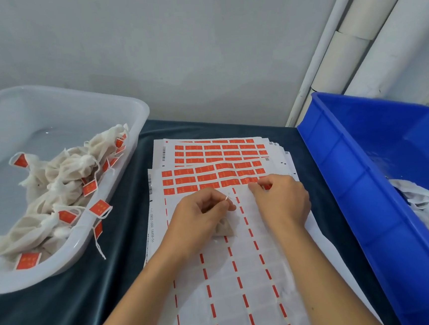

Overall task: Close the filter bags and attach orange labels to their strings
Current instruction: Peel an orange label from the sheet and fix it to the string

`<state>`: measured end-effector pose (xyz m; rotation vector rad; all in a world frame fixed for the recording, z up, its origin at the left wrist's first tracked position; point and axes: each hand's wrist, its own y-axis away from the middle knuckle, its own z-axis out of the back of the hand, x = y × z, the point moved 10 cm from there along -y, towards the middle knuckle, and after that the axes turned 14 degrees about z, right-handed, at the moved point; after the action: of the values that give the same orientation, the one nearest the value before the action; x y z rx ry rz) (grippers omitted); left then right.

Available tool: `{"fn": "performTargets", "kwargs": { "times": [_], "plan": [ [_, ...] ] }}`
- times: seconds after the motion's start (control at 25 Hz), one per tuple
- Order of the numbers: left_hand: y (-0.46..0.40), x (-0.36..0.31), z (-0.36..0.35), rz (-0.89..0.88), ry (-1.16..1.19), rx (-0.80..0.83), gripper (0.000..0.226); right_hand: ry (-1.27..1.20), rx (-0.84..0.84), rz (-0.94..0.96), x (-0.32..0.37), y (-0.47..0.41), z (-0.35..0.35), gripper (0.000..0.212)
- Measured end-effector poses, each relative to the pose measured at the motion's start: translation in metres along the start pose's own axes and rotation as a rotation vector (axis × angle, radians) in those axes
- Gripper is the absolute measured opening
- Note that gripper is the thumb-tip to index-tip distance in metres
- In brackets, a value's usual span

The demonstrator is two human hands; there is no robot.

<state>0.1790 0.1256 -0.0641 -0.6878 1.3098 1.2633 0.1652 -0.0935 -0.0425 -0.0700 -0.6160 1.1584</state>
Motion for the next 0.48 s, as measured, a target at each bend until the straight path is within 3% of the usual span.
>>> {"fn": "performTargets", "kwargs": {
  "times": [0.48],
  "plan": [
    [-0.0006,0.0008,-0.0004,0.016,0.002,-0.001,0.019,0.125,0.072,0.109,0.006,-0.0066,0.0015,0.031]
  ]
}}
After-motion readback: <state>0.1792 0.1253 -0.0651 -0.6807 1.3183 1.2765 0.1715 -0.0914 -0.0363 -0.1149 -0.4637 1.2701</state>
